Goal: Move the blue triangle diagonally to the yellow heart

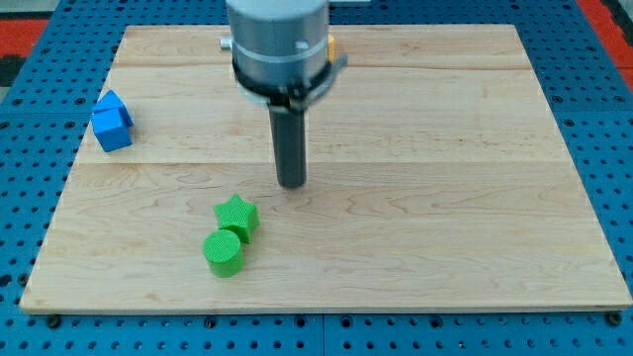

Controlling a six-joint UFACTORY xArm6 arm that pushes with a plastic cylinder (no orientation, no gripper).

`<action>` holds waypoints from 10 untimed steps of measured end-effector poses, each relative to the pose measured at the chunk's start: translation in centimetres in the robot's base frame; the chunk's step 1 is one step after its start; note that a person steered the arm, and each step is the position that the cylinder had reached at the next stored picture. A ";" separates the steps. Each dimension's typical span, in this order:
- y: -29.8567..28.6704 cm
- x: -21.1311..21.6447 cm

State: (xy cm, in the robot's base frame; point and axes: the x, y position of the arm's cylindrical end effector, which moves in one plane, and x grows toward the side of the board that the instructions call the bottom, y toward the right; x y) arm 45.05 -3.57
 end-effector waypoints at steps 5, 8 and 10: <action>-23.7 -14.6; -13.0 -5.1; -6.6 -4.9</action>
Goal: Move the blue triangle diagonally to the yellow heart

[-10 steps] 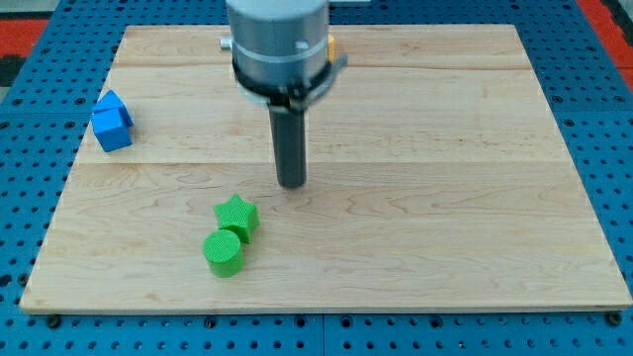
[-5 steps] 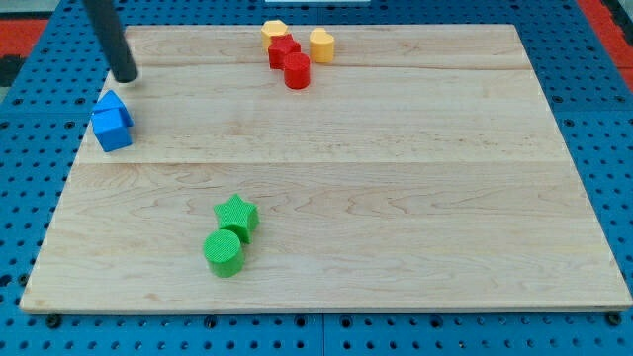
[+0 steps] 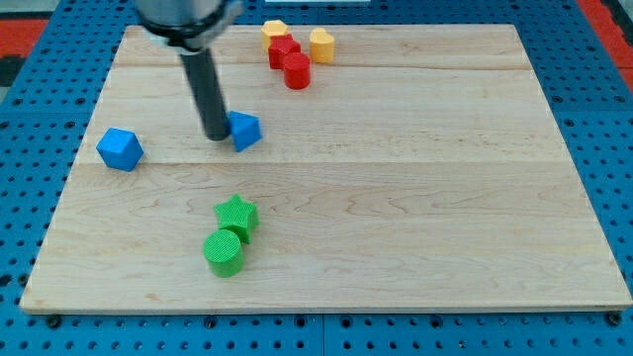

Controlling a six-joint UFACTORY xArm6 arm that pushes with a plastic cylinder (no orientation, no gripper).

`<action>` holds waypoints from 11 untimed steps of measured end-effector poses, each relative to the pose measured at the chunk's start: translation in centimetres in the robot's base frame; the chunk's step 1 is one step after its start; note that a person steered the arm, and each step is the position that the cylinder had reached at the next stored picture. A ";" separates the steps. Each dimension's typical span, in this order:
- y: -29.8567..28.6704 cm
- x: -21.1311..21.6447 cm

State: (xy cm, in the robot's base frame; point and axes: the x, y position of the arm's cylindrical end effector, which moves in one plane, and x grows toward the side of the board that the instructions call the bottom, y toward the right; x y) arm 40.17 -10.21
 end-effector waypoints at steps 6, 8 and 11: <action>11.5 -0.3; 15.5 -2.4; 6.9 -1.7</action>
